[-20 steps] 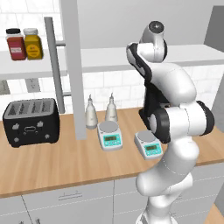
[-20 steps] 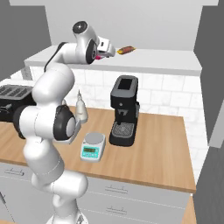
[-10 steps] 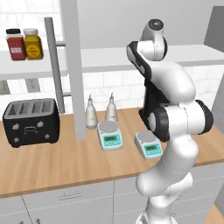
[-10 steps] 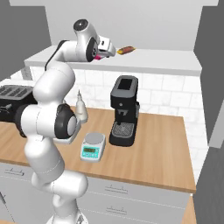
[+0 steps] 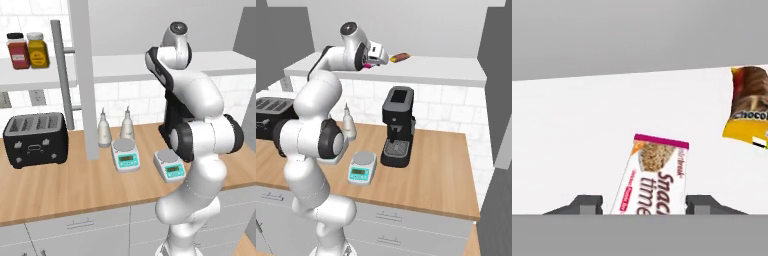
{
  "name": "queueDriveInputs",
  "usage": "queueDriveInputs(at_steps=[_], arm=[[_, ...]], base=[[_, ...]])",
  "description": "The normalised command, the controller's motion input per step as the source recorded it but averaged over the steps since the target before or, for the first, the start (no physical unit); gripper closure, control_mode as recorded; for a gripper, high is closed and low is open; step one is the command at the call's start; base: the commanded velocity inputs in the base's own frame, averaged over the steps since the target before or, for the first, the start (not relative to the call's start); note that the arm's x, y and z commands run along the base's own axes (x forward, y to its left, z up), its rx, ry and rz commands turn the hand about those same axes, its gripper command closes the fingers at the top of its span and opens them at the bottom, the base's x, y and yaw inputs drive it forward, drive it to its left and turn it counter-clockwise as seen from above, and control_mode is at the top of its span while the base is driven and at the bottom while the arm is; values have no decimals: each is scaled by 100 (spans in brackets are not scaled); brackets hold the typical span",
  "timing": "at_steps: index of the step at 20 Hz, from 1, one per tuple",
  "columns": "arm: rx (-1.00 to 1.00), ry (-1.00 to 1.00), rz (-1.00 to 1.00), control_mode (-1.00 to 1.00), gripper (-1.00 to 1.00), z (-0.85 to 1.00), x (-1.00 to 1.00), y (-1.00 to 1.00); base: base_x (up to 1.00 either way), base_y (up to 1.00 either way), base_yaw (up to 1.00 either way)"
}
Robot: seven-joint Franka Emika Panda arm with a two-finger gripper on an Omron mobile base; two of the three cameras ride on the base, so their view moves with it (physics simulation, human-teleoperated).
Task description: Pick the bar and place it on the digital scale for weighing, and close the cabinet.
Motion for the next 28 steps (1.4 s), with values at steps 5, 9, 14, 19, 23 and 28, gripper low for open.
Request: queueDriveInputs(at_steps=[5, 9, 14, 19, 23, 28], arm=[[0, -14, 0, -100, 100, -42, 18, 21], [0, -1, 0, -100, 100, -18, 20, 11], [3, 4, 0, -100, 100, 1, -5, 0], [6, -5, 0, -100, 100, 1, -71, 3], [9, -35, 0, -100, 100, -15, -81, 19], [0, -23, 1, -100, 100, 33, -93, 2]], base=[[0, 0, 0], [0, 0, 0], [0, 0, 0], [0, 0, 0], [0, 0, 0], [0, 0, 0]])
